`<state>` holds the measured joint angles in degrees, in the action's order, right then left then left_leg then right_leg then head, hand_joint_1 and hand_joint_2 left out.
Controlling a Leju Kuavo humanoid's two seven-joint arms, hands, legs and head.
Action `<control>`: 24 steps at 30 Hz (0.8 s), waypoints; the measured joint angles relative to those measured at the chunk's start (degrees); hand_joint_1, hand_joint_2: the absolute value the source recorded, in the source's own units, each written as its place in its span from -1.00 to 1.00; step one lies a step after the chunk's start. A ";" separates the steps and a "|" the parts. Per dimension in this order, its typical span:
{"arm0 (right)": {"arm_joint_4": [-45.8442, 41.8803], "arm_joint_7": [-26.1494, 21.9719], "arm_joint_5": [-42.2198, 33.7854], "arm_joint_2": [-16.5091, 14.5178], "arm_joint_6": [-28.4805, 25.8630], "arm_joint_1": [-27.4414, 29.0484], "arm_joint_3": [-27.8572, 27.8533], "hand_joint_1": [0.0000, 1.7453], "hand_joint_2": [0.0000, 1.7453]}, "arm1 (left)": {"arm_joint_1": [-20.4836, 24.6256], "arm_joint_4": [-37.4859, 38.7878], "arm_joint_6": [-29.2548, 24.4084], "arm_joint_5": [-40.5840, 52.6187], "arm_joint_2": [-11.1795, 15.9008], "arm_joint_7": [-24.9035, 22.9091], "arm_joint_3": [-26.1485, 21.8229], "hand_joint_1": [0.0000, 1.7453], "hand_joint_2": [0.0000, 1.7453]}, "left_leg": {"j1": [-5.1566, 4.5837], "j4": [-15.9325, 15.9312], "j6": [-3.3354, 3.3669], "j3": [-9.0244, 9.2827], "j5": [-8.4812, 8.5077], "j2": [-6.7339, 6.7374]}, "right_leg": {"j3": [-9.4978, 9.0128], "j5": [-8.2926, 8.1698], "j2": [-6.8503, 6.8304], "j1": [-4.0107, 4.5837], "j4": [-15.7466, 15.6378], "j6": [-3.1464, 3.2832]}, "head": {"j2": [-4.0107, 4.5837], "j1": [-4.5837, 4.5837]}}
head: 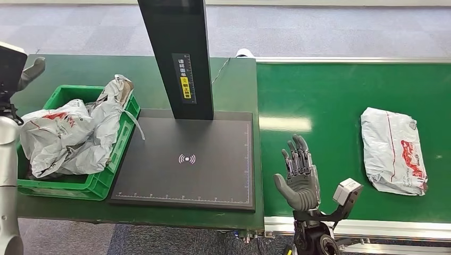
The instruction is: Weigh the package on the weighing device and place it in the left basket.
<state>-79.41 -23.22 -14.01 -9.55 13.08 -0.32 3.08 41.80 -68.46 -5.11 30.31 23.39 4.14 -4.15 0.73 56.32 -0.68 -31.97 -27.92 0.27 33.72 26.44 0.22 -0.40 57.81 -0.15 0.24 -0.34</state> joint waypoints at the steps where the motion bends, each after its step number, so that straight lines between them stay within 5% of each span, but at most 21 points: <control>1: 0.01 -0.08 0.08 0.00 -0.04 0.00 -0.01 -1.00 1.00 | -0.83 -1.03 -0.16 -0.27 -0.22 0.22 -0.24 -1.00 1.00 | 0.00 0.00 0.00 0.00 0.00 0.00 | 0.00 0.00 0.00 0.00 0.00 0.00 | 0.00 0.00; 8: 0.18 -0.33 0.36 -0.04 -0.08 -0.07 -0.02 -1.00 1.00 | -7.68 -8.60 1.06 -4.83 -3.34 3.68 -2.09 -1.00 1.00 | -0.02 0.00 0.00 0.01 0.00 -0.01 | -0.02 0.00 0.00 -0.02 0.00 0.00 | 0.00 0.01; 12: 0.40 -0.97 1.60 -0.21 -0.45 -0.13 0.01 -1.00 1.00 | -15.20 -15.37 3.02 -6.21 -7.45 9.09 -1.77 -1.00 1.00 | -0.07 0.00 0.00 0.04 -0.05 0.03 | -0.02 0.01 0.03 -0.08 -0.01 -0.02 | 0.00 0.04; 20: 0.55 -1.61 10.54 -0.37 -1.78 -0.80 1.15 -1.00 1.00 | -31.25 -26.56 2.11 -6.47 -15.70 14.10 7.59 -1.00 1.00 | -0.14 0.00 0.08 0.05 -0.16 0.08 | -0.04 0.03 0.06 -0.14 -0.04 -0.04 | 0.00 0.02; 24: 0.55 -1.48 11.98 -0.37 -1.76 -0.98 1.79 -1.00 1.00 | -34.73 -27.23 2.89 -9.97 -17.27 15.18 10.10 -1.00 1.00 | -0.12 0.00 0.08 0.04 -0.16 0.06 | -0.04 0.03 0.05 -0.12 -0.05 -0.04 | 0.00 0.03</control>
<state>-78.86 -24.70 -2.03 -9.92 11.32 -1.31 4.88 7.07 -95.69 -2.23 20.34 6.12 19.32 5.95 0.61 56.32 -0.60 -31.93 -28.07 0.33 33.68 26.48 0.27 -0.52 57.76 -0.19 0.24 -0.31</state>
